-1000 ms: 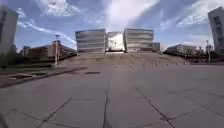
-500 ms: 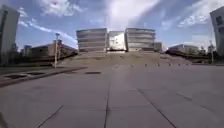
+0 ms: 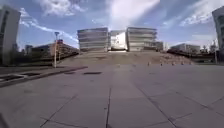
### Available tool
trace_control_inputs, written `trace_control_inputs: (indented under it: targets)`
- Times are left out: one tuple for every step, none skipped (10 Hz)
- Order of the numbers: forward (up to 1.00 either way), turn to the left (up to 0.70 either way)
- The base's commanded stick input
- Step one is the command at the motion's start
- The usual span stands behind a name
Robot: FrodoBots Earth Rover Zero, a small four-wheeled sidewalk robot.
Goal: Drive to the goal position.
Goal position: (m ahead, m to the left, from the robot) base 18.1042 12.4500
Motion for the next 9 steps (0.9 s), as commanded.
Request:
trace_control_inputs:
  targets:
    - [0.70, 0.00]
    - [0.70, 0.00]
    - [0.70, 0.00]
    - [0.70, 0.00]
    - [0.70, 0.00]
    - [0.70, 0.00]
    - [0.70, 0.00]
    - [0.70, 0.00]
    - [0.70, 0.00]
